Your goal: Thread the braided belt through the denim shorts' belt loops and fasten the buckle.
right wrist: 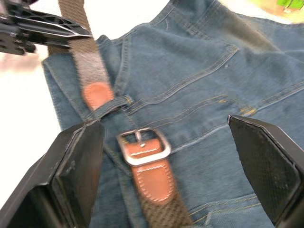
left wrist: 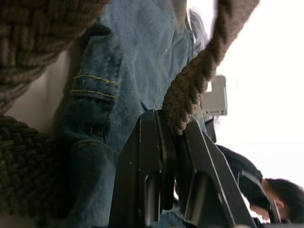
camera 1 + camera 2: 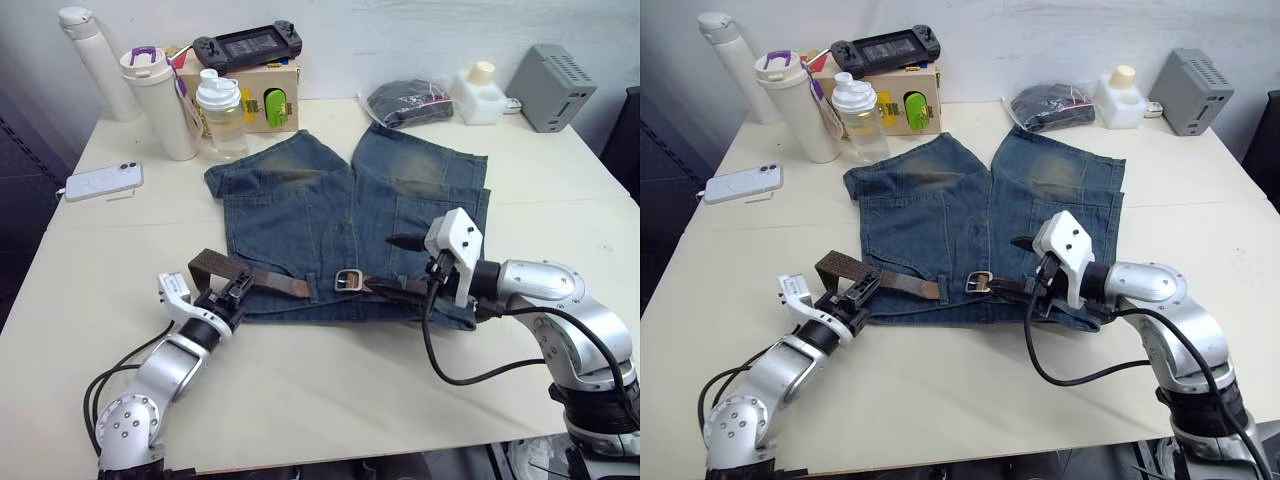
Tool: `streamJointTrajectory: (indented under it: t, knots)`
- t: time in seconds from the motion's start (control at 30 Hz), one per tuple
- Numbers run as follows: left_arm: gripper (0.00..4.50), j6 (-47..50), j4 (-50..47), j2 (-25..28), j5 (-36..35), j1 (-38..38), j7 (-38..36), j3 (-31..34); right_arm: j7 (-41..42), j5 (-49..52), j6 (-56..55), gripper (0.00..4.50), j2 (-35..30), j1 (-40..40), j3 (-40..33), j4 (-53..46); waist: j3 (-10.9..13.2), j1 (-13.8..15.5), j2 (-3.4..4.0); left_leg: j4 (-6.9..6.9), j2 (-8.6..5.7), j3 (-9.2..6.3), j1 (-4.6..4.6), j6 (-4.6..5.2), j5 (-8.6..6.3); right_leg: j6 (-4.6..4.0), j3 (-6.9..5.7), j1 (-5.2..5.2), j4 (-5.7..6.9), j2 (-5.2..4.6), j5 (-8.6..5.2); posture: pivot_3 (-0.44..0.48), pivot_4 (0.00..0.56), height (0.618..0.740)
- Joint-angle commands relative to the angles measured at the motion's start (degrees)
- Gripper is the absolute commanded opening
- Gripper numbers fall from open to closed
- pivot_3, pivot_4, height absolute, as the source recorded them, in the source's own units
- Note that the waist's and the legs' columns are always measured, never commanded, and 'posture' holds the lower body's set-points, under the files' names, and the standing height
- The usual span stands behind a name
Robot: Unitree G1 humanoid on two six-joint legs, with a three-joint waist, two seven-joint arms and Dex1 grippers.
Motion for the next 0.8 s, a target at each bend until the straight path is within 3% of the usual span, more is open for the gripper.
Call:
streamJointTrajectory:
  t: [0.03, 0.43, 0.6, 0.8]
  knots:
    - [0.0, -0.6, -1.03, -0.75, 1.46, -0.23, -0.01, -0.15, 0.7, 4.33, 2.76, 4.44, -1.89, 0.51, -2.88, -3.44, 0.0, -0.02, 0.0, 0.0, 0.01, 0.0, 0.0, 0.0, 0.0, 0.0, 0.0, 0.0, -0.01, 0.0, 0.0, 0.0, 0.15, 0.69]
    - [0.0, 7.0, 1.74, 0.66, 7.81, -4.42, -6.25, -6.87, -0.2, 8.15, 4.38, 4.44, -4.97, 1.54, -2.69, -4.37, 0.0, 0.11, 0.0, -0.05, 0.01, 0.0, 0.01, 0.0, 0.0, 0.04, -0.02, 0.04, -0.23, 0.0, 0.02, 0.0, 0.15, 0.69]
    - [0.0, 11.46, 5.49, 6.3, 16.17, -8.06, -16.83, -10.06, -0.85, 5.2, 1.85, 4.44, -5.55, 1.65, -0.07, -3.89, 0.0, 0.18, 0.0, -0.05, 0.0, 0.0, 0.01, -0.01, 0.03, 0.04, -0.08, 0.05, -0.24, 0.03, 0.02, 0.0, 0.15, 0.69]
    - [0.0, 13.63, 8.86, 9.48, 25.51, -13.28, -27.71, -13.16, -0.49, -0.63, -4.64, 4.44, -6.34, 2.51, 4.6, -2.98, 0.0, 0.42, 0.0, -0.12, -0.02, -0.02, 0.0, -0.02, 0.05, 0.09, -0.11, 0.08, -0.22, 0.03, 0.05, 0.0, 0.15, 0.69]
